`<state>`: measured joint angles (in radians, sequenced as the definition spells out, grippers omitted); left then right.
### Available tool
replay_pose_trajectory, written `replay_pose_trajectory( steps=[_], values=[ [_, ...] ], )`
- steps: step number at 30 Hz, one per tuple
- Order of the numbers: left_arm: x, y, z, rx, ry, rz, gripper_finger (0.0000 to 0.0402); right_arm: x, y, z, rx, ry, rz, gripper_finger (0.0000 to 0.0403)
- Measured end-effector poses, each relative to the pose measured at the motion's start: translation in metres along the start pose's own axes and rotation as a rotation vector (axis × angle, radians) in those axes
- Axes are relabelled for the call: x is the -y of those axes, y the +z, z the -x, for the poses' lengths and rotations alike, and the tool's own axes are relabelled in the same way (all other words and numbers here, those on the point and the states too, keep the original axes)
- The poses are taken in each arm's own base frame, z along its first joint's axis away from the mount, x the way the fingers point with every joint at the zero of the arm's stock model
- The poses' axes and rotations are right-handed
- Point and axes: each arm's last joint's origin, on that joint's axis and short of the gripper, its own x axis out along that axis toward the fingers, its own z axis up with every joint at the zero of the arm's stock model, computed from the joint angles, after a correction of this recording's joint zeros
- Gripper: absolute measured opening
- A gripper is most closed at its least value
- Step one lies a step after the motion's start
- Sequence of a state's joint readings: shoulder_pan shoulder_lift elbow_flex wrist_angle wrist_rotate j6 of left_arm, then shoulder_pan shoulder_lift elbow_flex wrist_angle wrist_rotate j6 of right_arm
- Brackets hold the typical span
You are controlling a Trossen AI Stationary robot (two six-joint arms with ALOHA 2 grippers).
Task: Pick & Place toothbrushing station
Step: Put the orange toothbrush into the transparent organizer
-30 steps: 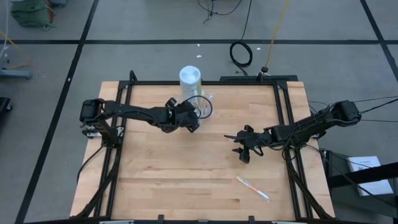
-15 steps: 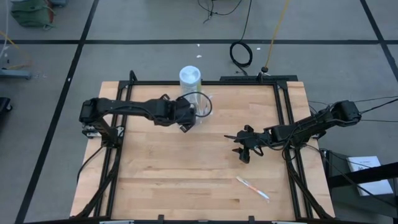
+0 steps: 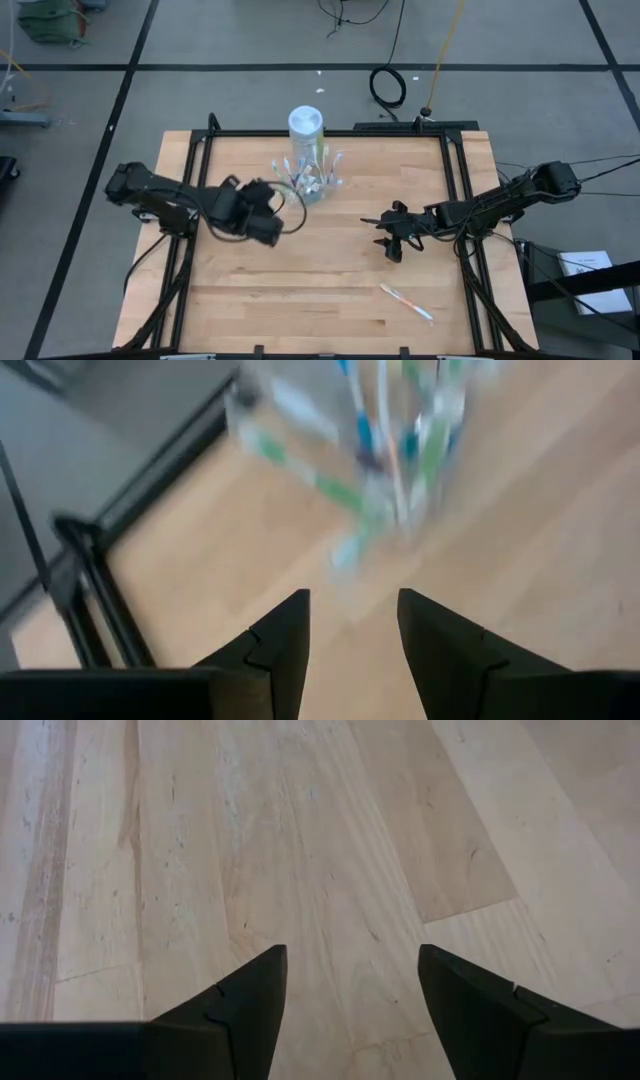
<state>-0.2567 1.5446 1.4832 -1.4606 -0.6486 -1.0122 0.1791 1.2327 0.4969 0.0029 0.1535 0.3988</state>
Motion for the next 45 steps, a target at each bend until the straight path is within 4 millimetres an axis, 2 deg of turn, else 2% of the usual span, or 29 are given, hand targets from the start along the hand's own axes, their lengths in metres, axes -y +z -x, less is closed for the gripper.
replay_pose_trajectory(
  steps=[3, 7, 12, 17, 21, 34, 39, 45],
  values=[
    [0.004, -0.023, -0.010, -0.068, 0.016, 0.035, 0.0159, 0.000, 0.000, 0.000, 0.001, 0.000, 0.000, 0.0222],
    [0.011, -0.049, -0.035, -0.114, 0.070, 0.120, 0.0159, -0.001, 0.001, 0.000, 0.015, 0.006, -0.002, 0.0222],
    [0.023, -0.059, -0.068, -0.083, 0.005, 0.207, 0.0159, -0.001, 0.003, 0.000, 0.034, 0.013, -0.005, 0.0222],
    [0.019, -0.043, -0.090, -0.026, -0.005, 0.247, 0.0159, -0.001, 0.003, 0.000, 0.033, 0.012, -0.005, 0.0222],
    [0.006, -0.024, -0.104, -0.011, 0.030, 0.257, 0.0159, -0.001, 0.003, 0.000, 0.033, 0.012, -0.004, 0.0222],
    [-0.028, 0.031, -0.145, 0.044, -0.056, 0.262, 0.0159, -0.001, 0.003, 0.000, 0.033, 0.011, 0.035, 0.0222],
    [-0.040, 0.036, -0.154, 0.013, -0.074, 0.233, 0.0159, -0.002, 0.004, 0.000, 0.046, 0.016, 0.033, 0.0222],
    [-0.034, 0.034, -0.149, -0.016, -0.153, 0.181, 0.0159, -0.007, 0.019, 0.002, 0.195, 0.073, 0.029, 0.0222]
  ],
)
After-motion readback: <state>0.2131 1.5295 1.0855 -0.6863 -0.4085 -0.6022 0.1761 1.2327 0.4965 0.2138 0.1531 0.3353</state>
